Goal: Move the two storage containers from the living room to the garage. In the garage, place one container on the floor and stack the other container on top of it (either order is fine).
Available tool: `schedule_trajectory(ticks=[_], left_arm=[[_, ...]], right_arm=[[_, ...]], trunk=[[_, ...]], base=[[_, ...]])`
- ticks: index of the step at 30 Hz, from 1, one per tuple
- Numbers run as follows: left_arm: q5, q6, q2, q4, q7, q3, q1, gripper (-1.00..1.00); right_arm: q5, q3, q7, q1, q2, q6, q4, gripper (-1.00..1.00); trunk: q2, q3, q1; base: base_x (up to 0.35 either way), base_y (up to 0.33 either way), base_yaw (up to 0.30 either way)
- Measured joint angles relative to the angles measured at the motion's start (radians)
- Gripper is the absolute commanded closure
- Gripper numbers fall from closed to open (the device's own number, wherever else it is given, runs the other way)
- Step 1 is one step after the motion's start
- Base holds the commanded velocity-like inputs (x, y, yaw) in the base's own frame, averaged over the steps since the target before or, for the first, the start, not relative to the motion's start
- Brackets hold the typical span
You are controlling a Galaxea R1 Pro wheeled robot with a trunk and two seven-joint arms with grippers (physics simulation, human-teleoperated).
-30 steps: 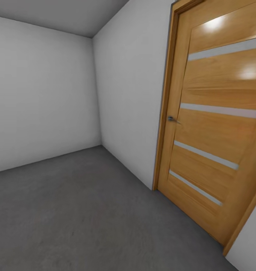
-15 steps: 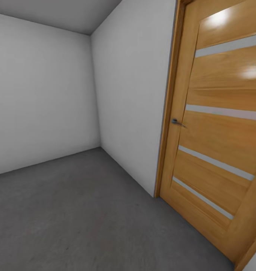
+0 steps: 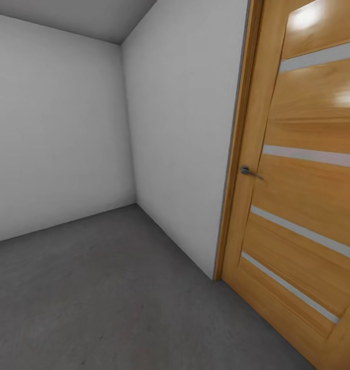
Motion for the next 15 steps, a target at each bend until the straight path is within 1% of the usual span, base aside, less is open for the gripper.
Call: schedule_trajectory(ticks=[15], left_arm=[[0.000, 0.000, -0.001, 0.000, 0.000, 0.000, 0.000, -1.00]], right_arm=[[0.000, 0.000, 0.000, 0.000, 0.000, 0.000, 0.000, -1.00]], trunk=[[0.000, 0.000, 0.000]], base=[[0.323, 0.000, 0.000]])
